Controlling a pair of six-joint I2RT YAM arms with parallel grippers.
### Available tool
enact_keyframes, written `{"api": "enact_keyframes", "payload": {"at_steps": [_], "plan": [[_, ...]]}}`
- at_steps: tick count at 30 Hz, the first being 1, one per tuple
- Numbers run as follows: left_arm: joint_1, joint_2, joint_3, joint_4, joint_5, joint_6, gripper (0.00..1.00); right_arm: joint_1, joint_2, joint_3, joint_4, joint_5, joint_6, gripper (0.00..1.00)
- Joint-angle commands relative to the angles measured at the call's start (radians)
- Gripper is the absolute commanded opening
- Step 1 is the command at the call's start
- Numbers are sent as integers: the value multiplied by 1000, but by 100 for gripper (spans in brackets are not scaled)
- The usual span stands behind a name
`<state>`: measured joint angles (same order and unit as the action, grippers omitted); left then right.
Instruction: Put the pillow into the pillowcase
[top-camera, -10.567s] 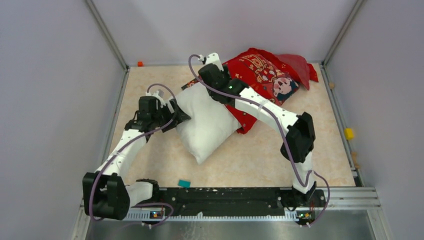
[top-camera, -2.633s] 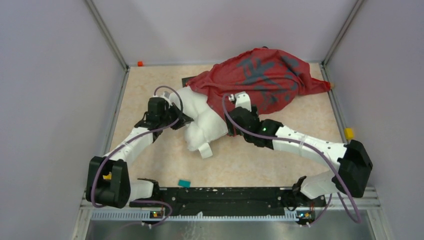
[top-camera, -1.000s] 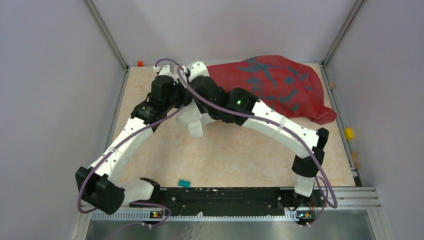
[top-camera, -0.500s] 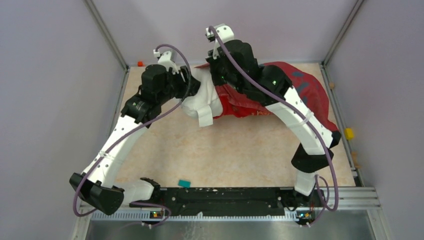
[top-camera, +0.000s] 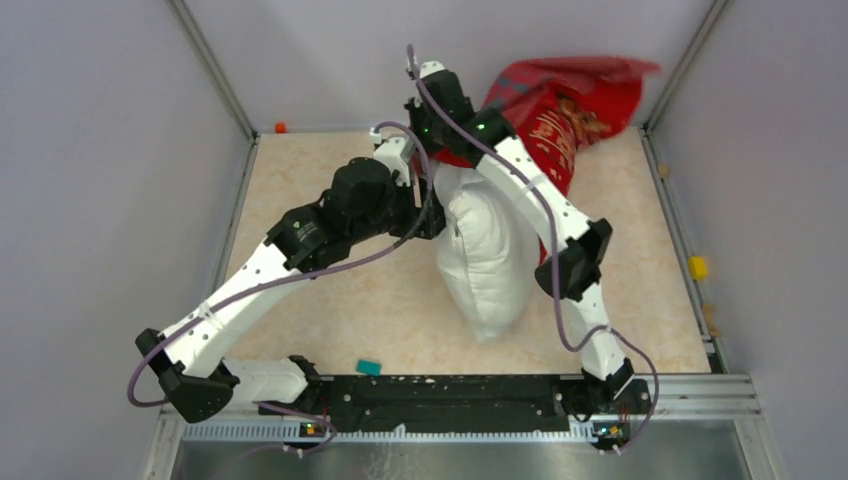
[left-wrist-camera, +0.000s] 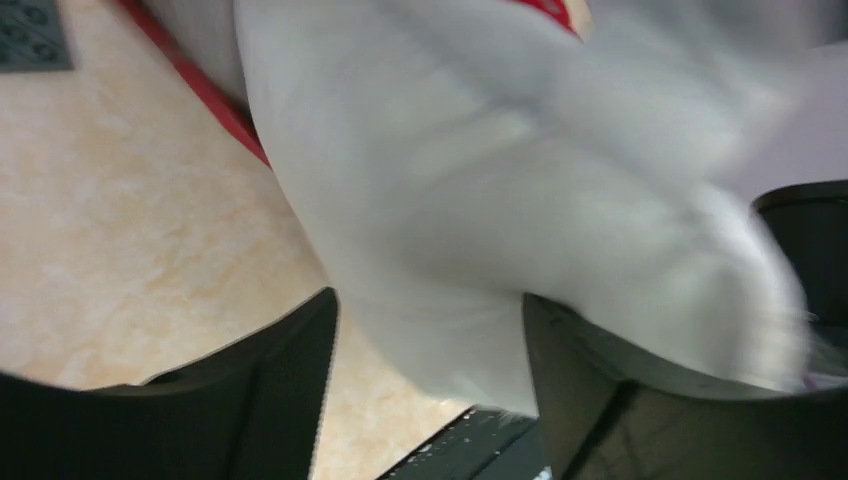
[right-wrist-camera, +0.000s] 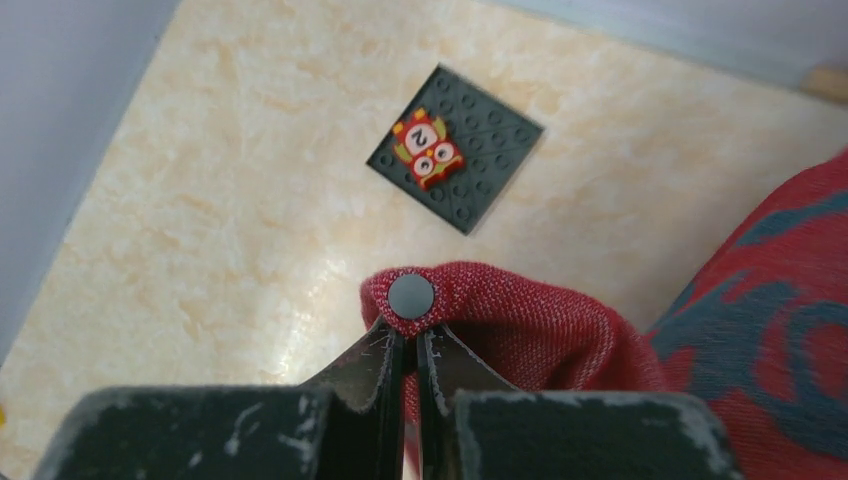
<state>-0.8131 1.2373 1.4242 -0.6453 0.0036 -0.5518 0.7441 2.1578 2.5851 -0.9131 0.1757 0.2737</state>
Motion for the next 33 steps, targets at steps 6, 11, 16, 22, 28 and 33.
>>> {"api": "enact_keyframes", "payload": {"at_steps": [6,11,16,22,28,33], "plan": [[62,-76,-72,10,-138,-34,99,6,105,-140,243,-173,101,0],[81,-67,-239,78,-102,-72,98,7,80,-101,221,-195,95,0],[123,-77,-409,140,-146,-118,93,42,12,-122,196,-165,26,22],[341,-60,-513,253,5,-102,94,109,-141,-265,180,24,-110,70],[501,79,-465,319,115,-31,80,117,-279,-517,254,174,-256,73],[565,167,-340,335,152,12,76,116,-241,-553,252,243,-339,75]]}}
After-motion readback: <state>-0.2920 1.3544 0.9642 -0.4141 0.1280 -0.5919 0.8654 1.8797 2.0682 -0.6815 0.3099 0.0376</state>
